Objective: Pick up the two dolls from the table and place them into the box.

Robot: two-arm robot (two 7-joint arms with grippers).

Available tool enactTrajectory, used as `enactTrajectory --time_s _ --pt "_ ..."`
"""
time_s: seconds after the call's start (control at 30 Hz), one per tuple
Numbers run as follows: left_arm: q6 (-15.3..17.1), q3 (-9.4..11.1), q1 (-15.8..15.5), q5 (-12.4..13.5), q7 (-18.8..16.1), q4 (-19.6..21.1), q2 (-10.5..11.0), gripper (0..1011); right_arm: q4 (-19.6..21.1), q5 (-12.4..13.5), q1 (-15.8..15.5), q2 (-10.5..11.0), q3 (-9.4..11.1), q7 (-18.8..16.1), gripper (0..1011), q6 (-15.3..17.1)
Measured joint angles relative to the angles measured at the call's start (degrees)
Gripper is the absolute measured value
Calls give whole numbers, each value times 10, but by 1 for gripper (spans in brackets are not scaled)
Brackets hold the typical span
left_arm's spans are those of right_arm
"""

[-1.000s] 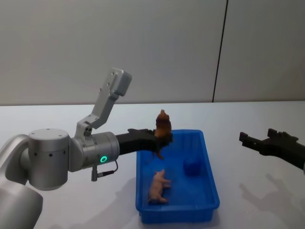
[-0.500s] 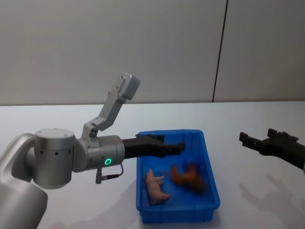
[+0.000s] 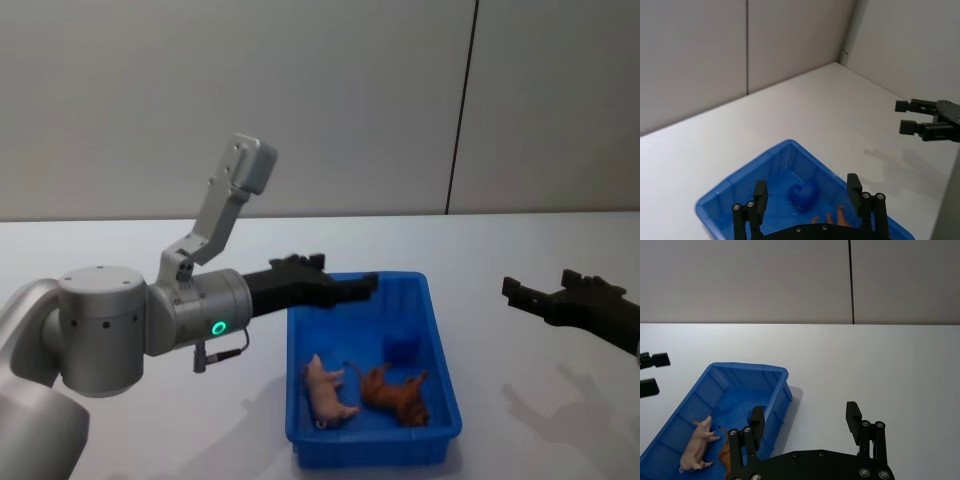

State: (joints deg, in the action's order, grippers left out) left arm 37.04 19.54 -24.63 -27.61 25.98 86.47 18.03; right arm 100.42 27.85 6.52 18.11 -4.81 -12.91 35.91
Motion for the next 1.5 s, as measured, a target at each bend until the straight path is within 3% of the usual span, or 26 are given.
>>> enactTrajectory --time_s 0.6,1.17,1.5 --pt "-96 -25 35 4 -144 83 24 1001 0 0 0 0 0 0 1001 0" --pt "-198 -50 56 54 -286 142 39 1001 0 0 0 0 0 0 1001 0" --pt "-232 -63 58 79 -336 160 44 1001 0 0 0 0 0 0 1001 0"
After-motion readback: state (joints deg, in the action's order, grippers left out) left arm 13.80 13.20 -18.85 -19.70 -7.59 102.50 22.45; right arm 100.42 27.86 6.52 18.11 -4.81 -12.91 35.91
